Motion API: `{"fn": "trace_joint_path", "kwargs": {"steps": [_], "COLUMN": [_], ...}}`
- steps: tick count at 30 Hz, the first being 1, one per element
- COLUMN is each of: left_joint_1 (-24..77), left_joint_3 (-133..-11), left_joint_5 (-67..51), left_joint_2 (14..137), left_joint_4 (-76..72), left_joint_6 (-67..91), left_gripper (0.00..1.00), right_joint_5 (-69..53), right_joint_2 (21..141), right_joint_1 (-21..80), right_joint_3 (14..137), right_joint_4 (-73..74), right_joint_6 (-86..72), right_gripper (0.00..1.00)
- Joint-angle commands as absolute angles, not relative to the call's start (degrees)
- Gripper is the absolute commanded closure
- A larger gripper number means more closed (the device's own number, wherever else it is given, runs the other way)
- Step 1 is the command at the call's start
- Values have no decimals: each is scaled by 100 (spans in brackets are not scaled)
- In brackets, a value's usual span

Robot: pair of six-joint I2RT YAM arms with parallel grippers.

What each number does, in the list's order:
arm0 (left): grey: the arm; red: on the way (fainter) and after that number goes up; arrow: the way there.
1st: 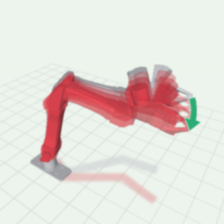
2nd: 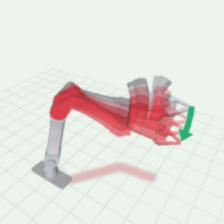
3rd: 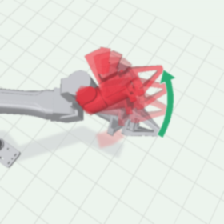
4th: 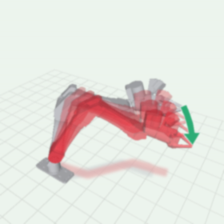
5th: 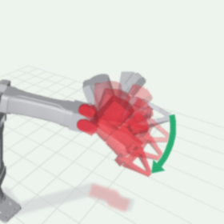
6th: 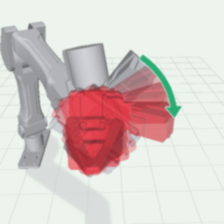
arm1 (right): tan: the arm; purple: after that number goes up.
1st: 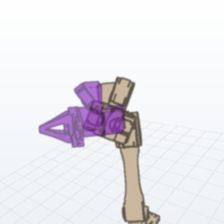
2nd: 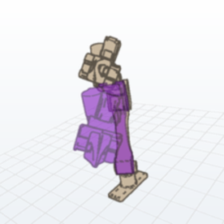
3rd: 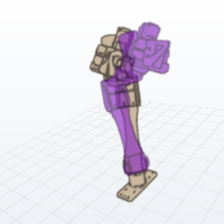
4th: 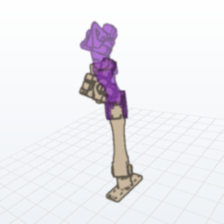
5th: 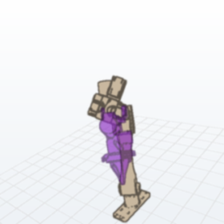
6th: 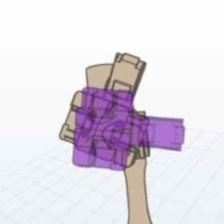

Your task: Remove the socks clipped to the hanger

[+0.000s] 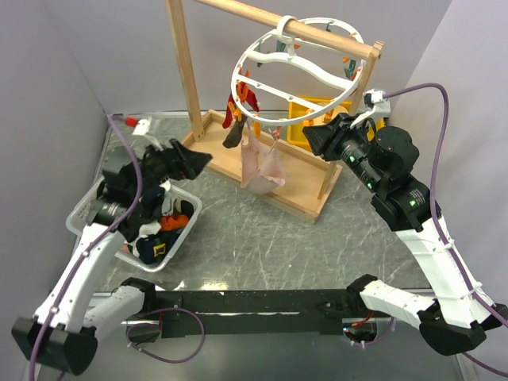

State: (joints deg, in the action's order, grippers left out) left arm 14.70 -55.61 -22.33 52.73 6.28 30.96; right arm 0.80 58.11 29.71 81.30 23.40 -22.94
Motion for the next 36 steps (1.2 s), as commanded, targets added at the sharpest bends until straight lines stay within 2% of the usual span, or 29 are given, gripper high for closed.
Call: {"fn": "trace_joint_path", "kwargs": {"steps": [1, 3, 7, 14, 19, 20, 22, 23, 24, 25, 26, 36], "left_joint_1": [2020, 2153, 2355, 2584, 2856, 2883, 2909, 2918, 2944, 2979, 2997, 3155], "left_joint_3": [-6212, -6371, -6758, -7312, -7734, -7769, -7866, -7901, -7936, -7980, -7989, -8147], "left_joint_5": [-2348, -2233, -1969, -1381, -660, -650, -677, -659, -616, -467, -370, -18], "left_joint_2": [5826, 6151, 6661, 7531, 7857, 7927, 7989, 8007, 7989, 7981, 7902, 7076], "left_joint_4": [-36, -18, 113, 351, 615, 615, 641, 659, 694, 747, 773, 1256], "left_joint_6": [2989, 2839, 2637, 2426, 2162, 2110, 2083, 2057, 2039, 1969, 1917, 1521], "left_gripper": [11, 11, 19, 21, 30, 34, 56, 67, 87, 96, 99, 99], "right_joint_5": [26, 26, 26, 26, 35, 35, 53, 96, 123, 140, 167, 255], "right_joint_2": [5669, 5660, 5660, 5634, 5616, 5616, 5625, 5616, 5625, 5642, 5660, 5880], "right_joint_1": [2936, 2936, 2936, 2936, 2935, 2936, 2927, 2927, 2935, 2927, 2927, 2865], "right_joint_3": [8165, 8165, 8183, 8174, 8174, 8165, 8148, 8139, 8147, 8147, 8174, 8306], "right_joint_4": [2856, 2865, 2892, 2909, 2900, 2900, 2900, 2900, 2909, 2909, 2927, 2874], "right_joint_6": [-2338, -2347, -2329, -2312, -2303, -2303, -2294, -2303, -2294, -2294, -2294, -2347], "right_gripper": [61, 61, 61, 61, 61, 61, 61, 61, 61, 61, 60, 61]}}
